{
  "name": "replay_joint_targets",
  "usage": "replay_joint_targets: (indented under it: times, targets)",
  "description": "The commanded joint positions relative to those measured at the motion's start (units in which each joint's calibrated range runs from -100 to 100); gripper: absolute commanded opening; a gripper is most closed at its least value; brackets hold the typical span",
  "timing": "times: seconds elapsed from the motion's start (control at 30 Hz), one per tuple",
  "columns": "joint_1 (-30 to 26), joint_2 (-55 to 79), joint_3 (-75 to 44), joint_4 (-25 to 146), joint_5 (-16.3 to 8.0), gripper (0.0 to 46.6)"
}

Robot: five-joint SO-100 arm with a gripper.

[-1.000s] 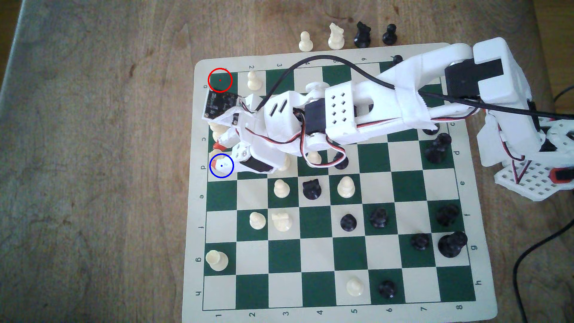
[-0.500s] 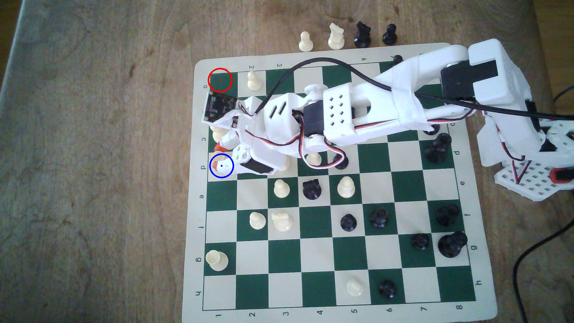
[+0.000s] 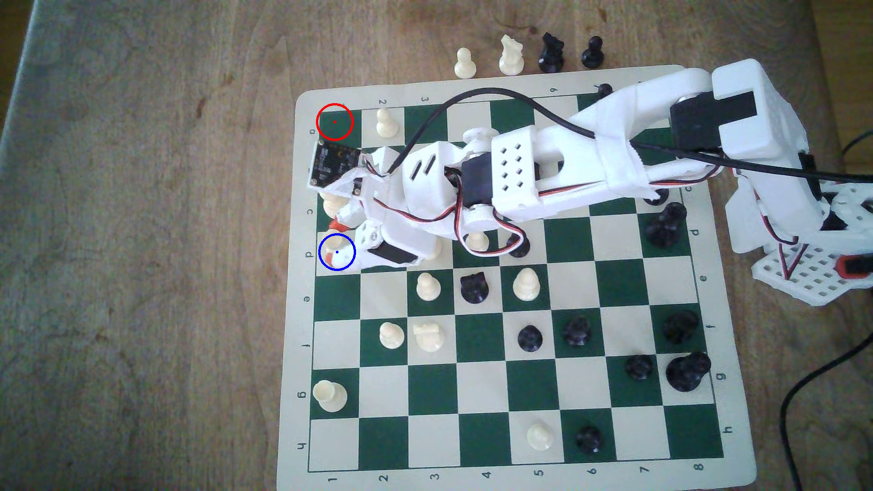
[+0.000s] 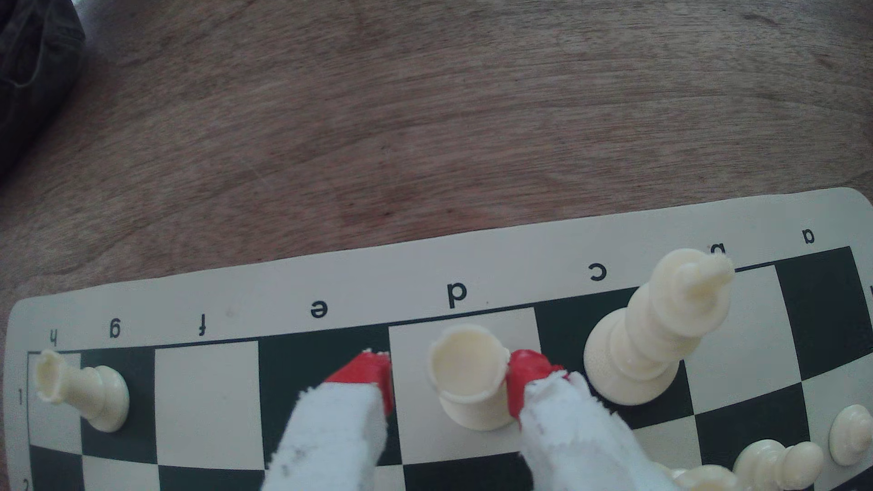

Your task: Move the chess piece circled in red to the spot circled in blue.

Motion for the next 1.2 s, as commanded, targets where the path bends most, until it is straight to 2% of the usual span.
replay_joint_targets:
  times: [0.0,0.43,0.93,1.17]
  targets:
    - [0.4,-6.85,-3.74,0.81,-0.05,15.9]
    - [0.17,-20.68,5.96,4.5,0.0,16.7]
    - [0.01,-54.89,32.25,15.8,-1.03,19.3]
    - [-1.48,-74.16,52.83,17.52,-1.03,18.7]
